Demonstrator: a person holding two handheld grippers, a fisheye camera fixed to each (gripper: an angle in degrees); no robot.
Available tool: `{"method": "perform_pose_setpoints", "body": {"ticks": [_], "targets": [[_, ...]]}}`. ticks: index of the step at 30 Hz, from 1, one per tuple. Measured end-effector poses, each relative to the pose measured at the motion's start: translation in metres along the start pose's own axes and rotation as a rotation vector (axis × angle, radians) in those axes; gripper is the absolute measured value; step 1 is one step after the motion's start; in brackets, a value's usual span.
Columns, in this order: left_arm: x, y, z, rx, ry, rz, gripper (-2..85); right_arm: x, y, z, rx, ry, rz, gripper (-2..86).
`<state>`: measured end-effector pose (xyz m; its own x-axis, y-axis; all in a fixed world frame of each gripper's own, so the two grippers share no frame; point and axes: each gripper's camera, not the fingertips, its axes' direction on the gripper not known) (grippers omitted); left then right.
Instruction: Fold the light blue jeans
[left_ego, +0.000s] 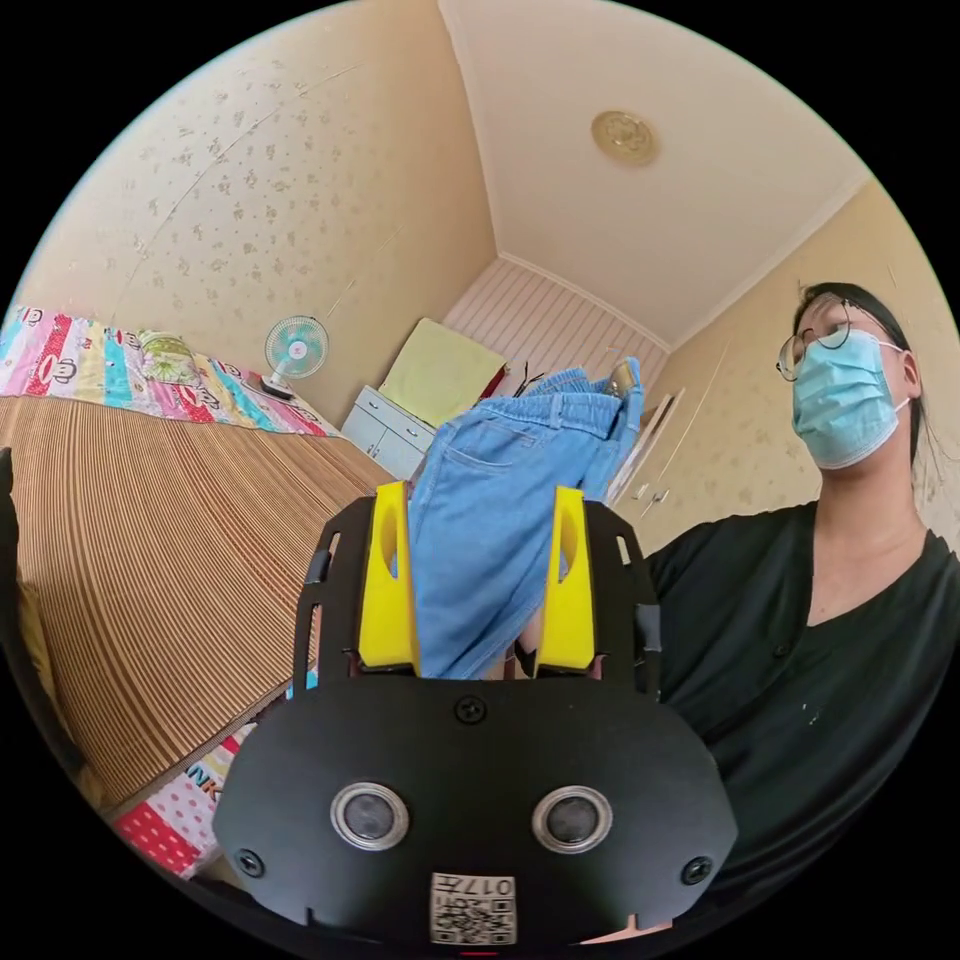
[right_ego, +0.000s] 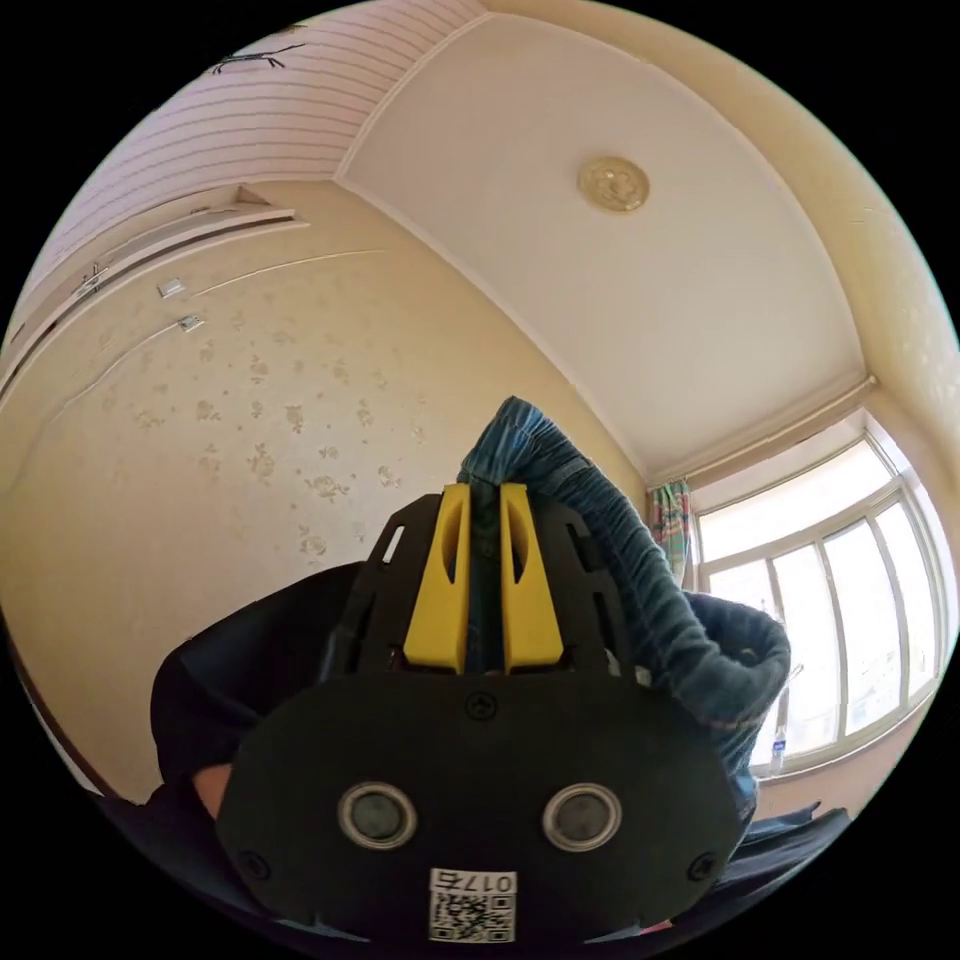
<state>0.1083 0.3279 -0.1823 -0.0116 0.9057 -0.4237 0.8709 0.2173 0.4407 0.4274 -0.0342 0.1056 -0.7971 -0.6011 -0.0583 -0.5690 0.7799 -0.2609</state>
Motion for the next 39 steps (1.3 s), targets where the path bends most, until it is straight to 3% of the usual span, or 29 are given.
{"method": "perform_pose_setpoints", "body": {"ticks": [3, 7, 11, 14, 15, 20, 23, 27, 33, 39], "targets": [[-0.022, -0.017, 0.012, -0.022, 0.114, -0.039, 21.2, 0.011, 0.002, 0.019, -0.035, 0.005, 0.064, 1.5], [-0.057, -0.021, 0.042, -0.007, 0.422, -0.161, 21.7, 0.031, 0.017, 0.030, -0.057, -0.003, 0.190, 1.8], [-0.050, -0.012, 0.055, -0.009, 0.675, -0.130, 7.0, 0.025, 0.023, 0.012, -0.046, 0.072, 0.249, 2.3], [-0.023, -0.009, 0.006, 0.138, 0.743, -0.041, 4.9, 0.000, 0.016, -0.008, -0.043, 0.217, 0.233, 2.9], [-0.015, -0.010, -0.008, 0.176, 0.753, -0.013, 4.8, -0.007, 0.013, -0.012, -0.058, 0.265, 0.228, 2.9], [0.093, -0.045, -0.094, 0.253, 0.526, 0.269, 4.4, -0.024, 0.015, -0.019, -0.373, 0.966, 0.436, 2.3], [0.143, -0.055, -0.096, 0.226, 0.397, 0.351, 4.6, -0.028, 0.031, -0.023, -0.383, 1.201, 0.499, 2.5], [0.163, -0.051, -0.088, 0.255, 0.325, 0.315, 4.8, -0.046, 0.053, -0.003, -0.372, 1.202, 0.442, 5.5], [0.170, -0.042, -0.087, 0.299, 0.382, 0.316, 4.7, -0.057, 0.136, 0.036, -0.583, 1.381, 0.414, 14.3], [0.172, -0.046, -0.077, 0.311, 0.569, 0.319, 4.6, -0.041, 0.186, -0.019, -0.338, 1.279, 0.655, 17.0]]}}
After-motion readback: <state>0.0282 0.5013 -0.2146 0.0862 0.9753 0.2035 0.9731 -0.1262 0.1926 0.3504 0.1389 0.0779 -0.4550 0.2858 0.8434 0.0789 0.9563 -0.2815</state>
